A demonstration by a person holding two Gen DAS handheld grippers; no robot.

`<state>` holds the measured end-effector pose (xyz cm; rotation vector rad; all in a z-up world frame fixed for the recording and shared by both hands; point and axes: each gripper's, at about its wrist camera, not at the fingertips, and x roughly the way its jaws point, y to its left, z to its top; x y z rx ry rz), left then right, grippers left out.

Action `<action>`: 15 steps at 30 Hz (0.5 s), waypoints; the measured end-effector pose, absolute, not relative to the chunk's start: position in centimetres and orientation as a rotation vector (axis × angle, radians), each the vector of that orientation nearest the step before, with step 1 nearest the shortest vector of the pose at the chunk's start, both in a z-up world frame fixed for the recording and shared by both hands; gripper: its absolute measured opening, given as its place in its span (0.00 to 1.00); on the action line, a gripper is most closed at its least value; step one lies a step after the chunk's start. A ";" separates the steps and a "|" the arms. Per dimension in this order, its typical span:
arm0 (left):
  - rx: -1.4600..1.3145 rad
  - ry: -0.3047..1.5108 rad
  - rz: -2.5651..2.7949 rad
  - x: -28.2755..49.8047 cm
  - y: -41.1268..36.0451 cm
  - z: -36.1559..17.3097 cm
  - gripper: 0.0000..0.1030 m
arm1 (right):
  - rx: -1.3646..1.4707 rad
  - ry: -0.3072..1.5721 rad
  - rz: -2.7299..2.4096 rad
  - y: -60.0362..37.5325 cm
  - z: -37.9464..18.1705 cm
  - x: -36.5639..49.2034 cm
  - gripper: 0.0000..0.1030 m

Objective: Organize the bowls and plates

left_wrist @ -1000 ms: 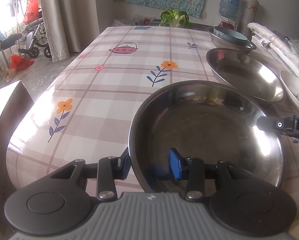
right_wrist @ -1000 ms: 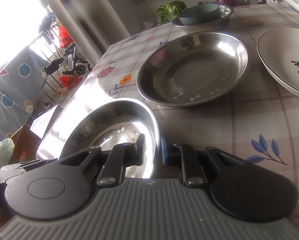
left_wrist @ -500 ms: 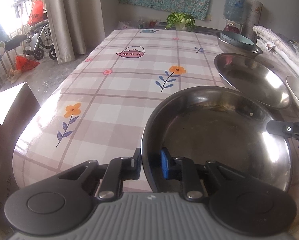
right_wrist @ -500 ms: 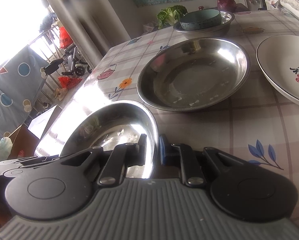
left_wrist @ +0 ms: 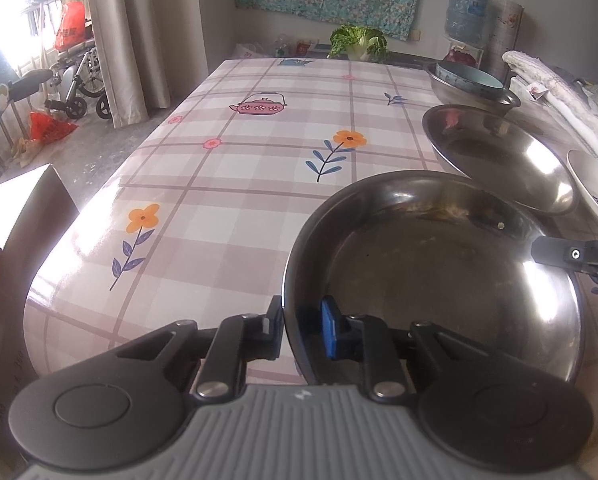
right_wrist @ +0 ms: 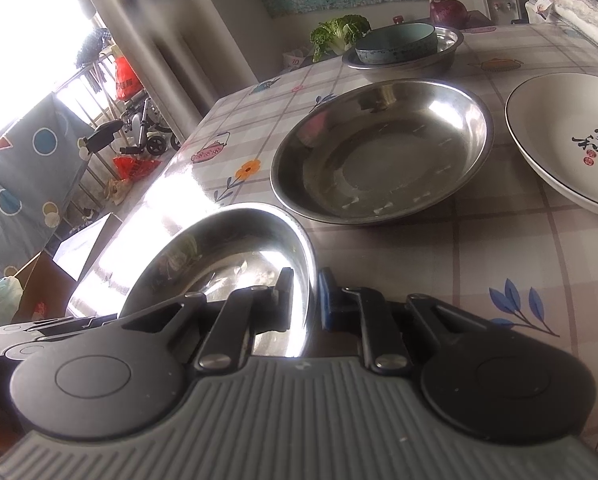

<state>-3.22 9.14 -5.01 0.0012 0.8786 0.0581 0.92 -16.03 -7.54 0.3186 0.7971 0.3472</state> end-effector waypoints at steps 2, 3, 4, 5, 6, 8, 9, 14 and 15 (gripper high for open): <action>0.002 0.879 0.059 -3.2 9.1 -5.0 0.20 | 0.321 0.799 0.347 -16.1 -7.6 0.9 0.12; 0.003 0.879 0.059 -3.3 9.1 -5.0 0.20 | 0.323 0.799 0.347 -16.1 -7.6 1.0 0.12; 0.003 0.879 0.059 -3.3 9.1 -5.0 0.20 | 0.324 0.800 0.346 -16.1 -7.6 0.9 0.12; 0.004 0.879 0.059 -3.3 9.1 -5.0 0.20 | 0.324 0.800 0.346 -16.1 -7.6 0.9 0.12; 0.004 0.879 0.059 -3.3 9.0 -5.0 0.20 | 0.324 0.801 0.346 -16.1 -7.6 1.0 0.12; 0.003 0.879 0.059 -3.3 9.0 -5.0 0.20 | 0.326 0.801 0.346 -16.1 -7.7 1.0 0.12; 0.004 0.879 0.059 -3.3 9.0 -5.0 0.20 | 0.327 0.802 0.346 -16.1 -7.7 1.0 0.12; 0.005 0.879 0.059 -3.3 9.0 -5.0 0.20 | 0.328 0.802 0.346 -16.2 -7.8 1.0 0.12; 0.006 0.878 0.059 -3.4 8.9 -5.0 0.20 | 0.329 0.803 0.346 -16.2 -7.8 1.0 0.12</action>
